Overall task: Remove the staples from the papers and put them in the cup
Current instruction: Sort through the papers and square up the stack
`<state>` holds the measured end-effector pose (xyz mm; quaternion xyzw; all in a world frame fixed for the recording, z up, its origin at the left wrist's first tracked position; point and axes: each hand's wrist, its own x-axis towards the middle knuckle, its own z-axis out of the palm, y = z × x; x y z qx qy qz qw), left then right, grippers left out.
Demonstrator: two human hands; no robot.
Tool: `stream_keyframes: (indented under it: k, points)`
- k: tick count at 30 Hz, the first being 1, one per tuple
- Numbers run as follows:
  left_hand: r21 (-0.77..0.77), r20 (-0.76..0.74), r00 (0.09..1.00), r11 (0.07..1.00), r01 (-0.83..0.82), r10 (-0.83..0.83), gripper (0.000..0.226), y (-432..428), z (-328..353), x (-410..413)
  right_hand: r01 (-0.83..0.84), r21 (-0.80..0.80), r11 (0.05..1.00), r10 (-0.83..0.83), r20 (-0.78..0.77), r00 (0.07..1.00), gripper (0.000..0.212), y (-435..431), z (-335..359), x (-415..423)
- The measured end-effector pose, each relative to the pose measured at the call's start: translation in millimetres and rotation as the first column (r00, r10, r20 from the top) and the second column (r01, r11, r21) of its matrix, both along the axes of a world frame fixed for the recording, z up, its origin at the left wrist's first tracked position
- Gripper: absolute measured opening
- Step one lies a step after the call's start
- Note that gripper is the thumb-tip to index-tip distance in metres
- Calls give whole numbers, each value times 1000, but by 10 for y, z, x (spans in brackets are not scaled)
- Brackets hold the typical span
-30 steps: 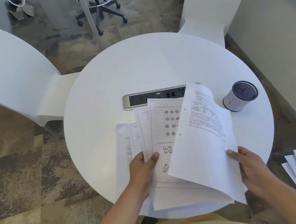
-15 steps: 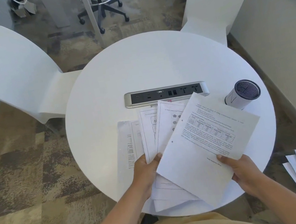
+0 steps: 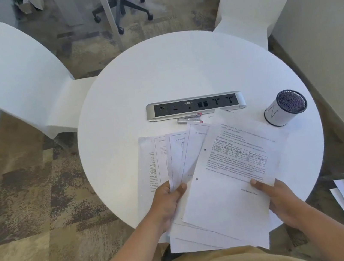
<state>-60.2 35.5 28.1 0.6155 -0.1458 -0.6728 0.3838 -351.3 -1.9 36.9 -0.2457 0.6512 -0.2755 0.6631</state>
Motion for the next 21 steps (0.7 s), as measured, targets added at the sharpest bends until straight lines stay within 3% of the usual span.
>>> stream_keyframes:
  k: [2, 7, 12, 17, 21]
  points:
    - [-23, -11, 1000, 1000, 3, -4, 22, -3, 21, -21, -42, 5, 999, 42, 20, 999, 45, -12, 24, 25]
    - [-49, 95, 995, 999, -22, 27, 23, -54, 16, -18, -67, -73, 995, 48, -229, 972, 22, -30, 2, 59]
    - [-74, 159, 986, 997, -37, 49, 18, -67, 6, 4, 6, -98, 995, -41, -363, 931, 14, -35, 32, -44]
    - [-81, 224, 971, 995, -66, 83, 18, -83, -63, 77, 61, -137, 989, -98, -278, 956, 15, -38, 413, -164]
    - [-100, 185, 980, 993, -60, 77, 19, -108, -62, 80, 78, -103, 992, -83, -51, 995, 22, -112, 662, -226]
